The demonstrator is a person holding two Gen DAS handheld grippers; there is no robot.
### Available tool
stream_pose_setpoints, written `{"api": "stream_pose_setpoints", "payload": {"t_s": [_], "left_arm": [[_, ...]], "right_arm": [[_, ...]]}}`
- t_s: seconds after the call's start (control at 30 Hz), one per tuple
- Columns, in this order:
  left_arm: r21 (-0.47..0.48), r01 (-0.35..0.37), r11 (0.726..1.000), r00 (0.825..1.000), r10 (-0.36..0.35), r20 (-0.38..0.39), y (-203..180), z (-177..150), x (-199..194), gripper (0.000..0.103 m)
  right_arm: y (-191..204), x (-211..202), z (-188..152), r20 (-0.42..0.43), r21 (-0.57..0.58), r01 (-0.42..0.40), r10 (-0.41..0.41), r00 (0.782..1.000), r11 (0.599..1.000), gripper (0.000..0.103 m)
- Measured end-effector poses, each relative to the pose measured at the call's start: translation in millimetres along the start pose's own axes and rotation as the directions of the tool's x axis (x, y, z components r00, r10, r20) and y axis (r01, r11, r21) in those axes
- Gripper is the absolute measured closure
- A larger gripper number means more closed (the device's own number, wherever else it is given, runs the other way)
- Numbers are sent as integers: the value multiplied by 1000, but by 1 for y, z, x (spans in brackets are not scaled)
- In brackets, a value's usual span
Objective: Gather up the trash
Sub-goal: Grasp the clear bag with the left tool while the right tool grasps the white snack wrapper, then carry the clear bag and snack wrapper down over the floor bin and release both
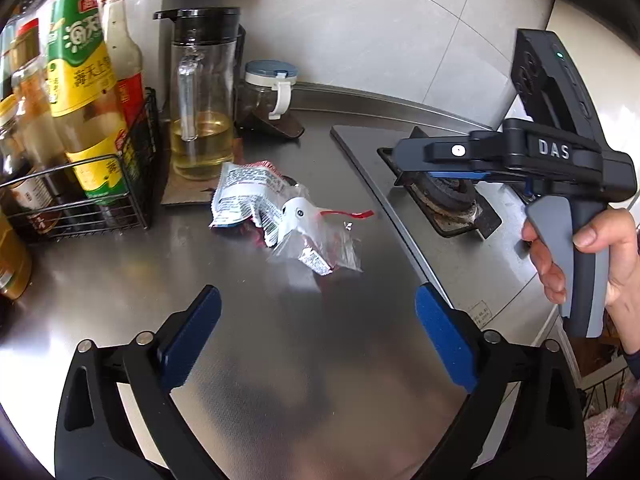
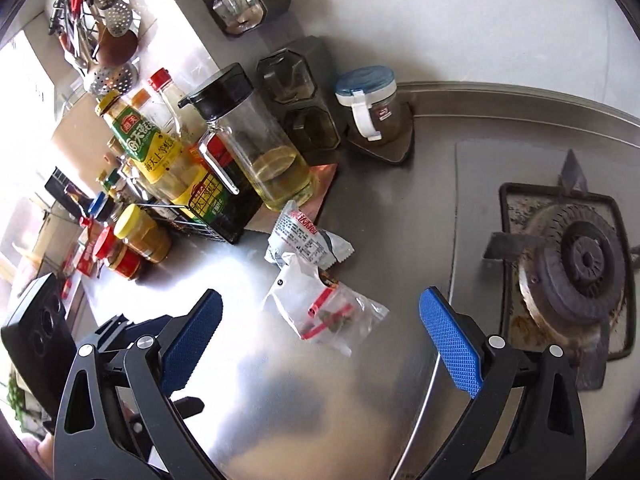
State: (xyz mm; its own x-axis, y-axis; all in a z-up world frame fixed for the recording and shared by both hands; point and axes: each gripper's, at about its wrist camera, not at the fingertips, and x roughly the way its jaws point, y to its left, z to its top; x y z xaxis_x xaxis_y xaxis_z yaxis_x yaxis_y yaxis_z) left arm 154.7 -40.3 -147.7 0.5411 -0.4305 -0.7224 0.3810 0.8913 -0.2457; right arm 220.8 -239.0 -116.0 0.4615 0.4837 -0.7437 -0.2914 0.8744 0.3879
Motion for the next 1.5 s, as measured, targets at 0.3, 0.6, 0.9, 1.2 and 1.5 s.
{"api": "stream_pose_setpoints", "payload": {"t_s": [0.3, 0.6, 0.9, 1.2, 1.5], "left_arm": [[-4, 35, 999, 996, -35, -82, 18, 21, 56, 42], [-9, 40, 999, 993, -41, -114, 23, 22, 77, 65], [-9, 51, 999, 992, -52, -112, 16, 18, 78, 103], [18, 16, 1000, 998, -14, -64, -11, -1, 31, 103], [53, 8, 999, 999, -5, -52, -20, -48, -33, 103]], "right_arm": [[0, 69, 41, -125, -91, -63, 51, 991, 994, 17], [18, 121, 50, -207, -210, -51, 6, 978, 976, 18], [23, 115, 39, -214, -236, -83, 32, 976, 968, 93], [31, 62, 20, -125, -245, -57, 27, 992, 968, 100], [52, 0, -40, -34, -197, 20, -27, 999, 980, 100]]}}
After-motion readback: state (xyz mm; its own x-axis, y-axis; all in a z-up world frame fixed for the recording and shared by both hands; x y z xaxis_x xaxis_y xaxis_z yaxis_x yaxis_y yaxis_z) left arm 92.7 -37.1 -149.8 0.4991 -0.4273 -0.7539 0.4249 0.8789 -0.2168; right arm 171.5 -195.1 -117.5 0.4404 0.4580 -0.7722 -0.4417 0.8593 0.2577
